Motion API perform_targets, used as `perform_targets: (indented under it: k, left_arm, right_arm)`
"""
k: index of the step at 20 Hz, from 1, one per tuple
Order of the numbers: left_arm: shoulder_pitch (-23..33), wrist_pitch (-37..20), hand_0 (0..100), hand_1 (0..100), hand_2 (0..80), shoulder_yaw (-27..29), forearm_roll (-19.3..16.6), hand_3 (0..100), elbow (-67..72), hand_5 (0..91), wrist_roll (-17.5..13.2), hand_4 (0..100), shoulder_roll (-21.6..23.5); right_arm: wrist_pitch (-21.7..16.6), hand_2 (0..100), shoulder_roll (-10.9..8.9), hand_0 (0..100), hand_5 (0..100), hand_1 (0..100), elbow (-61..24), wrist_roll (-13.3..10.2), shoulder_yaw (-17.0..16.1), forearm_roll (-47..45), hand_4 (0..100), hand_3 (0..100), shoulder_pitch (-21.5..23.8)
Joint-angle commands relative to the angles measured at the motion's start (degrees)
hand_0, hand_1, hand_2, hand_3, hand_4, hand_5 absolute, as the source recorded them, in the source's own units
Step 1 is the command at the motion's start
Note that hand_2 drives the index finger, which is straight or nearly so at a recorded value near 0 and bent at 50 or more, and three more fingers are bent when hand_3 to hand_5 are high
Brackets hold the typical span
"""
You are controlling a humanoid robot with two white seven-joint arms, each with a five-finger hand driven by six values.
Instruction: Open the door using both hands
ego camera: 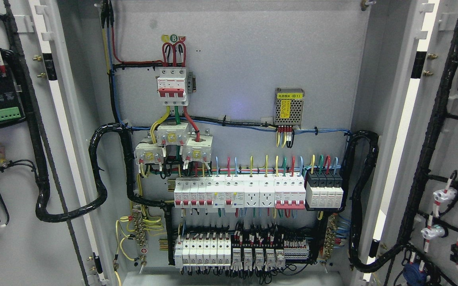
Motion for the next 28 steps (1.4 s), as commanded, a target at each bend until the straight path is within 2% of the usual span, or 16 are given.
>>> perform_targets:
  k: [1,3,5,7,9,13,15,18,21,22,25,28]
  left_arm:
    - [-8.6,-0.3,0,0,0.0,-0.5,-0.3,0,34.2,0.0,0.0,0,-3.1]
    - [-12.4,-0.3,0,0,0.0,-0.1,0.2,0,40.0,0.0,0.0,0,-4.5]
    - [-15.6,-0.3,0,0,0.0,0.8,0.5,0,45.7,0.0,0.0,0,-5.4]
    - [-18.9,-0.3,0,0,0.0,2.9,0.4,0,50.9,0.0,0.0,0,-6.6]
    - [-21.7,-0.2,0,0,0.0,4.2,0.5,0,55.4,0.0,0.0,0,-7.4]
    - [-27.4,0.7,0,0,0.0,7.8,0.6,0,64.6,0.0,0.0,0,-8.9]
    - [-29.3,3.2,0,0,0.0,10.1,0.6,0,67.8,0.0,0.1,0,-9.3]
    - [-30.0,6.3,0,0,0.0,12.6,0.6,0,69.0,0.0,0.2,0,-9.4]
    - [-30.0,9.9,0,0,0.0,13.8,0.6,0,69.3,0.0,0.5,0,-9.4]
    - [-30.0,10.9,0,0,0.0,14.4,0.6,0,69.3,0.0,0.5,0,-9.4]
    - [-30.0,12.0,0,0,0.0,14.9,0.5,0,69.3,0.0,0.5,0,-9.4]
    - [-30.0,12.0,0,0,0.0,14.9,0.4,0,69.3,0.0,0.5,0,-9.4]
  right_arm:
    - [9.7,0,9.62,39,0,0,28.3,-0.6,0.7,3.4,0,0,-7.6]
    - [13.7,0,9.97,39,0,0,31.4,-0.6,0.6,6.2,0,0,-10.4]
    - [16.3,0,11.89,39,0,0,33.9,-0.6,0.5,8.7,0,0,-13.1]
    - [18.9,0,12.96,39,0,0,36.4,-0.6,0.2,9.9,0,0,-14.9]
    - [22.9,0,14.27,39,0,0,37.5,-1.0,0.1,10.9,0,0,-17.3]
    - [33.0,0,14.72,39,0,0,37.8,-5.3,-1.7,12.5,0,0,-20.6]
    - [36.5,0,14.72,39,0,0,37.6,-6.0,-2.2,15.1,0,0,-21.6]
    - [39.2,0,14.81,39,0,0,37.3,-6.1,-2.5,17.4,0,0,-22.3]
    - [40.4,0,15.95,39,0,0,36.4,-6.3,-2.4,17.8,0,0,-22.3]
    - [40.4,0,16.04,39,0,0,36.4,-6.9,-2.3,17.8,0,0,-22.3]
    - [40.4,0,16.48,39,0,0,36.2,-11.9,-2.2,17.9,0,0,-22.2]
    - [40.4,0,16.56,39,0,0,34.6,-12.2,-2.3,18.0,0,0,-21.8]
